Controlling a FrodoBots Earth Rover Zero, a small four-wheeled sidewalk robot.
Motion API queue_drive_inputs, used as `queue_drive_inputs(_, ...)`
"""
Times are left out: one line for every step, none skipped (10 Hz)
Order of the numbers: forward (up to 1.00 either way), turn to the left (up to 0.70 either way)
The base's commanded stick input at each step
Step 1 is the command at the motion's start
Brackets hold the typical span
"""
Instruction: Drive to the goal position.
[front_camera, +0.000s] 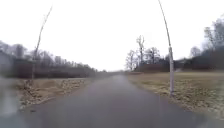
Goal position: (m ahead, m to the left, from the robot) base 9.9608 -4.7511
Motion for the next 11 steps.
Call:
queue_drive_inputs(0.7,0.0)
queue_drive_inputs(0.7,0.0)
queue_drive_inputs(0.7,0.0)
queue_drive_inputs(0.7,0.0)
queue_drive_inputs(0.7,0.0)
queue_drive_inputs(0.7,0.0)
queue_drive_inputs(0.7,0.0)
queue_drive_inputs(0.7,0.0)
queue_drive_inputs(0.7,0.0)
queue_drive_inputs(0.7,0.0)
queue_drive_inputs(0.7,0.0)
